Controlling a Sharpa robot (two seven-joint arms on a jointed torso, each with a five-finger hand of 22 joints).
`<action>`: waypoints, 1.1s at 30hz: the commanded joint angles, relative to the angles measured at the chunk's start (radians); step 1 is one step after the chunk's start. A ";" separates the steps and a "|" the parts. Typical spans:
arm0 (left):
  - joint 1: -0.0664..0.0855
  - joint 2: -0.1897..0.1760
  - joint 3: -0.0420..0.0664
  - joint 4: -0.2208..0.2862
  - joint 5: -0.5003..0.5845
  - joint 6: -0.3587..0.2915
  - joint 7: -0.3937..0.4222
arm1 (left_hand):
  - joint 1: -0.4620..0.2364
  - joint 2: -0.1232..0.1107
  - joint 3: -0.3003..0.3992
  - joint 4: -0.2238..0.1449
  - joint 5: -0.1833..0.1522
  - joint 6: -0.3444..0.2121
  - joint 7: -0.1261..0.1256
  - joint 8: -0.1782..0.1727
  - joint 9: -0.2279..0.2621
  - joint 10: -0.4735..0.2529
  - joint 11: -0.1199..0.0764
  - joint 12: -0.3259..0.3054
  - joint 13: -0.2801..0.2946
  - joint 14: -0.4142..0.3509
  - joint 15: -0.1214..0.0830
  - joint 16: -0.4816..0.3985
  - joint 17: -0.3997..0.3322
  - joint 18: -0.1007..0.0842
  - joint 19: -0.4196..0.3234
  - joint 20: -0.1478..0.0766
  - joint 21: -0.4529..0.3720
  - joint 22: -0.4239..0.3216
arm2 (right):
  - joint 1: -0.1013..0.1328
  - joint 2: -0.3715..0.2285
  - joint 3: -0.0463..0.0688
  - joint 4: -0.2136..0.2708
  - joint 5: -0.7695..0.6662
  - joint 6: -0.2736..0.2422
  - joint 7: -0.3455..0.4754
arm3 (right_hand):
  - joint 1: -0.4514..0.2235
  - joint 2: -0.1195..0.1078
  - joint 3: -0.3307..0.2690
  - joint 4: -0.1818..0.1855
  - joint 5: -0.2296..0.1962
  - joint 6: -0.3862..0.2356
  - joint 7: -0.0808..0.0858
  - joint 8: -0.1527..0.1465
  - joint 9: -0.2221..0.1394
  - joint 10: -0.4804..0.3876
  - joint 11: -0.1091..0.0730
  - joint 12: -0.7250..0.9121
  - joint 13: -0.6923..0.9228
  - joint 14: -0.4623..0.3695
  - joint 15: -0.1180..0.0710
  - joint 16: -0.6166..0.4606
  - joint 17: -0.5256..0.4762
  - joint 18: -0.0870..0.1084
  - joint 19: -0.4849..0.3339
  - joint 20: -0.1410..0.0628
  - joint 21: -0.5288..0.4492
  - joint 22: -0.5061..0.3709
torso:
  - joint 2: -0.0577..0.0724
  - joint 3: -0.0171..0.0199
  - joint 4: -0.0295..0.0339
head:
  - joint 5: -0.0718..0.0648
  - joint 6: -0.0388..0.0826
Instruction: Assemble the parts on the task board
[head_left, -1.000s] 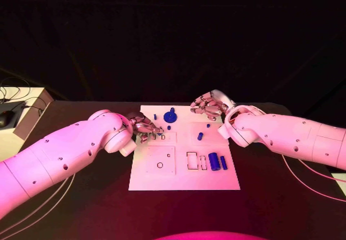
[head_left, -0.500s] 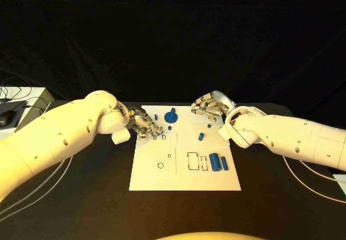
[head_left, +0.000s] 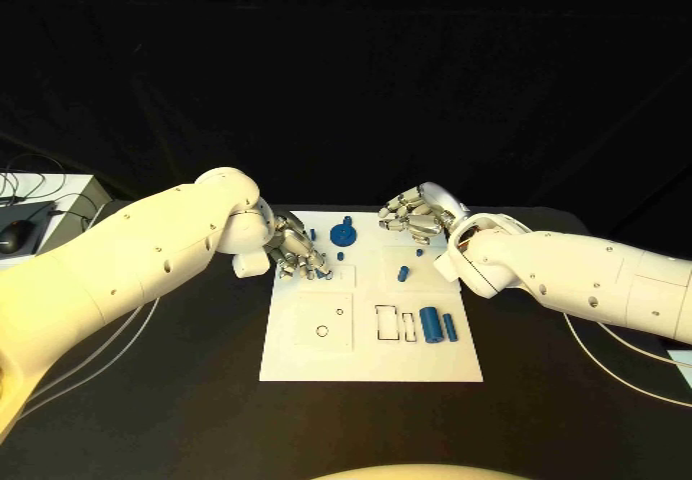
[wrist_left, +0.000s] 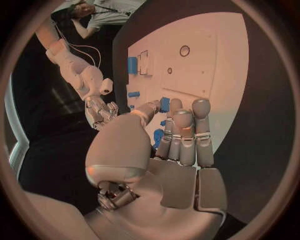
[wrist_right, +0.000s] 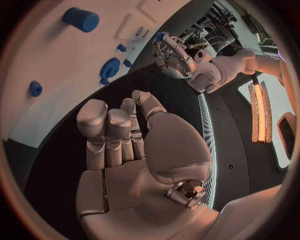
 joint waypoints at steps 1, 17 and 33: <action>0.003 0.016 -0.007 -0.013 -0.063 0.001 -0.013 | 0.018 0.020 0.022 -0.048 0.004 0.048 -0.022 -0.022 -0.005 0.036 -0.015 -0.012 0.008 0.015 -0.003 -0.002 0.009 -0.019 0.011 -0.006 0.009 0.005 | 0.000 0.002 0.000 0.003 -0.013 0.012 0.010 | 0.009 0.001 0.004 -0.004 0.005 0.006 0.004 -0.004 -0.001 -0.006 0.001 0.002 -0.001 0.001 -0.002 -0.005 0.001 0.001 0.062 -0.007 0.003 0.103 | 0.000 -0.0006 -0.0005 | 0.002 0.000; 0.004 0.078 -0.041 -0.065 -0.118 -0.091 -0.009 | 0.054 -0.014 -0.030 -0.071 0.010 0.145 -0.050 -0.100 0.017 0.114 -0.041 -0.057 0.067 0.074 -0.024 0.004 0.100 -0.042 0.060 -0.032 0.061 0.040 | 0.000 0.010 0.000 0.014 -0.020 0.013 0.011 | 0.002 0.000 0.022 -0.020 0.005 0.008 0.014 -0.038 -0.030 -0.008 0.005 0.004 0.000 0.000 0.001 -0.004 0.003 0.004 0.062 -0.004 0.002 0.103 | 0.001 -0.0011 -0.0004 | 0.004 0.001; 0.004 0.086 -0.043 -0.082 -0.129 -0.045 -0.019 | 0.067 -0.048 -0.035 -0.118 0.016 0.222 -0.053 -0.205 0.005 0.162 -0.049 -0.128 0.125 0.105 -0.033 -0.018 0.186 -0.069 0.079 -0.060 0.078 0.051 | 0.000 0.010 0.000 0.016 -0.022 0.013 0.009 | 0.003 0.001 0.027 -0.023 0.005 0.012 0.014 -0.043 -0.034 -0.008 0.005 0.003 -0.001 0.000 0.001 -0.004 0.002 0.004 0.062 -0.004 0.003 0.103 | 0.000 -0.0006 0.0002 | 0.003 -0.004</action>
